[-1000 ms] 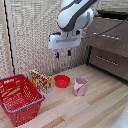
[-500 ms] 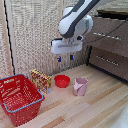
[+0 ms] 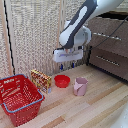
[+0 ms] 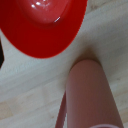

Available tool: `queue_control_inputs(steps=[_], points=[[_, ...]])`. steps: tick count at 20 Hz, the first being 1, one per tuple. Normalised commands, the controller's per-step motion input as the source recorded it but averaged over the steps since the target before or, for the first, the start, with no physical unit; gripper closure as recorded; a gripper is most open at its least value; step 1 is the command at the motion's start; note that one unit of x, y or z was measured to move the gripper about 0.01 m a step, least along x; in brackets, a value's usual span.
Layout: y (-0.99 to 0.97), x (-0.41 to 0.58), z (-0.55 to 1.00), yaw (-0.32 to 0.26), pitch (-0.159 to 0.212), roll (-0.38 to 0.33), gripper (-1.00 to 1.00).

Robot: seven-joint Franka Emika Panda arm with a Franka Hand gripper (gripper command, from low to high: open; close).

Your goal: Move your gripper in the direction of the red bowl and clutch it softly. Cautiously raise the red bowl up from the surface. Hover the red bowl above the basket and gently bring it down inside. Let go of the gripper's grasp when the red bowl is within the basket.

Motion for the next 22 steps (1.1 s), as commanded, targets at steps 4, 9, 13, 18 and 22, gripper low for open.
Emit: queue_control_inputs(steps=[4,9,13,18,22], points=[[-0.36,0.214,-0.29,0.008,0.004,0.000,-1.00],[-0.26,0.153,-0.29,0.001,0.016,0.000,-1.00],[-0.13,0.112,-0.30,0.000,0.020,0.000,-1.00],[-0.01,0.057,-0.33,0.000,0.023,-0.003,-1.00],[0.04,0.025,-0.25,0.000,0.033,-0.032,1.00]])
